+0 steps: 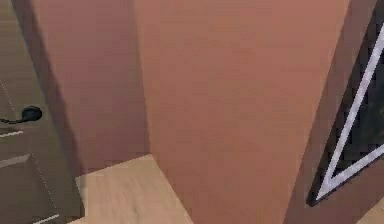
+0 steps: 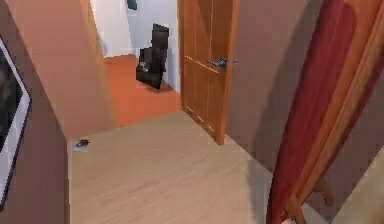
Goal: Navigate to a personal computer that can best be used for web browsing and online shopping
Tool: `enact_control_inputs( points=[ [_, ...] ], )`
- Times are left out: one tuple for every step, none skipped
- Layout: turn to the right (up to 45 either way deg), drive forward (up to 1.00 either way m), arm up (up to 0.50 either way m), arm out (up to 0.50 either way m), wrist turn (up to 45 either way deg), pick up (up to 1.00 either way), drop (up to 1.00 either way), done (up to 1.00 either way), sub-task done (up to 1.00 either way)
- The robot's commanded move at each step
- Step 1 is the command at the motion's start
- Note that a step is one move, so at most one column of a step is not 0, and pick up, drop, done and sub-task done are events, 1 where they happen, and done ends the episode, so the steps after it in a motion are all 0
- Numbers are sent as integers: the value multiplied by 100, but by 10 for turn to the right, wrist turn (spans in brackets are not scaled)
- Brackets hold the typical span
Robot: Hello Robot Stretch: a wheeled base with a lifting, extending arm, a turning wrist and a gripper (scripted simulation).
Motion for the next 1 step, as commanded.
enact_control_inputs(
  points=[
    [-450, 0, 0, 0, 0, 0, 0, 0, 0]
  ],
)
